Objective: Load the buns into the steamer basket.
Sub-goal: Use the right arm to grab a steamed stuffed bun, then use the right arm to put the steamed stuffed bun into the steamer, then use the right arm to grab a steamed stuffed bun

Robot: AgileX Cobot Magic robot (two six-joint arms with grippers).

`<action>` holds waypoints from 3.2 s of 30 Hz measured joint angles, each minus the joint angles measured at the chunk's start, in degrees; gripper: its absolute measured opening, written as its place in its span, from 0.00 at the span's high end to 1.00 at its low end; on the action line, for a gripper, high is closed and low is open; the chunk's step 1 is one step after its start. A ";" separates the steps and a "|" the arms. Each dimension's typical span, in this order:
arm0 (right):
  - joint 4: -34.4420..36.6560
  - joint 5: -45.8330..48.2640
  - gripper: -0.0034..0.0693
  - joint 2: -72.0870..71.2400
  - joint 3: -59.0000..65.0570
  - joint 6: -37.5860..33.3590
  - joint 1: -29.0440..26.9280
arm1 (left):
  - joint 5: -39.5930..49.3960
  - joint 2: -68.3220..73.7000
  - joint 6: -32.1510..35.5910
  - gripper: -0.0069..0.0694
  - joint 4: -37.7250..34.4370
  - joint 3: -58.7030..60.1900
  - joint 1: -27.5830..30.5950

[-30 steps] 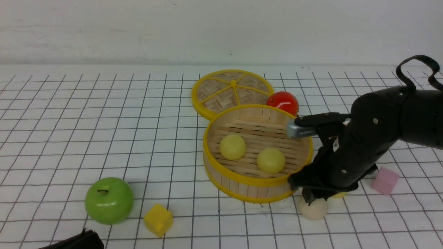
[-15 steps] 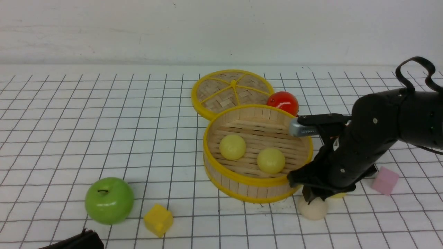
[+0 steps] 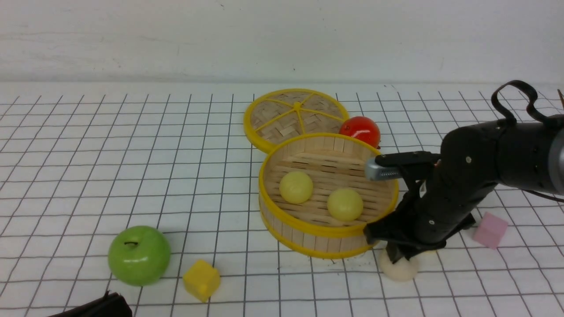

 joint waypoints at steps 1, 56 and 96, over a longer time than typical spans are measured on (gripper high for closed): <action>-0.13 0.17 0.82 0.00 0.00 -0.36 0.00 | 0.00 0.00 0.00 0.91 0.00 0.00 0.00; -9.91 6.77 0.55 -5.61 -8.38 7.66 -5.95 | 0.00 0.00 0.00 0.85 -0.02 0.00 0.00; -1.39 -0.93 0.88 4.73 -5.08 1.98 -9.78 | 0.00 0.00 0.00 0.80 -0.02 0.00 0.00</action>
